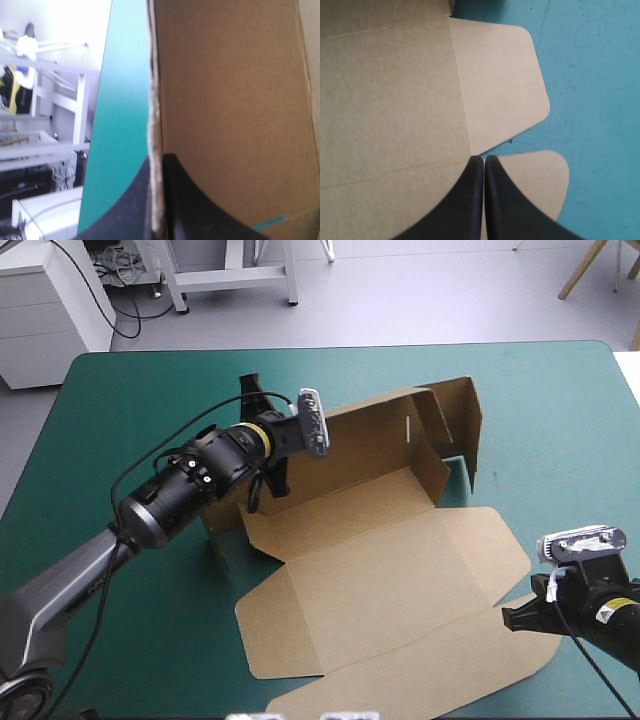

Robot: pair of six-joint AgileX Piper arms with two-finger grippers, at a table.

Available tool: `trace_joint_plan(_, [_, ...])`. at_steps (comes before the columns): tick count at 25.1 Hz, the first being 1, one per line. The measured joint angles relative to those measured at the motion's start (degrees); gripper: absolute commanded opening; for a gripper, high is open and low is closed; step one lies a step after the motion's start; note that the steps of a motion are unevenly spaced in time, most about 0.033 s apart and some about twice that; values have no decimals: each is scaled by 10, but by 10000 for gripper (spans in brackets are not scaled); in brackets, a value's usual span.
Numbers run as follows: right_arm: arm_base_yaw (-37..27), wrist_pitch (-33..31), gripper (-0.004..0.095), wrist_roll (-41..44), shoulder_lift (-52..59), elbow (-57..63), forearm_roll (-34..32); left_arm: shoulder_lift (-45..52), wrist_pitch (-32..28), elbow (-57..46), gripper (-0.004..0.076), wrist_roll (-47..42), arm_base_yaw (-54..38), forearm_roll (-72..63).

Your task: Fold the box

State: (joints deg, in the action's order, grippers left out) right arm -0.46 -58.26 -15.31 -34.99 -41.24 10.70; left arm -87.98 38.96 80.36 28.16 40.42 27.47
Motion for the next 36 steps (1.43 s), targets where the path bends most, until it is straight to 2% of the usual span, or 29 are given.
trace_joint_plan(4, [0, -1, -14, 0, 0, 0, 0, -8, -41, 0, -8, 8, 34, -8])
trace_joint_plan(8, [0, 0, -14, 1, 0, 0, -1, -8, -75, 2, -8, 51, 45, -73])
trace_joint_plan(14, [0, 8, -14, 1, 0, 0, -1, -7, -64, 10, -10, 145, 45, -139])
trace_joint_plan(20, [0, 10, -14, 1, 0, 0, -1, -20, -69, 13, -10, 149, 48, -108])
trace_joint_plan(22, [0, 11, -14, 1, 0, 0, -1, -30, -73, 15, -10, 121, 56, -65])
trace_joint_plan(25, [0, 11, -14, 1, 0, 0, -1, -52, -63, 15, -10, 11, 96, 91])
trace_joint_plan(31, [0, 11, -14, 1, 0, 0, -2, -116, -5, 15, -10, -264, 196, 413])
trace_joint_plan(36, [0, 12, -14, 1, 0, 0, -8, -122, -7, 15, -10, -294, 221, 454])
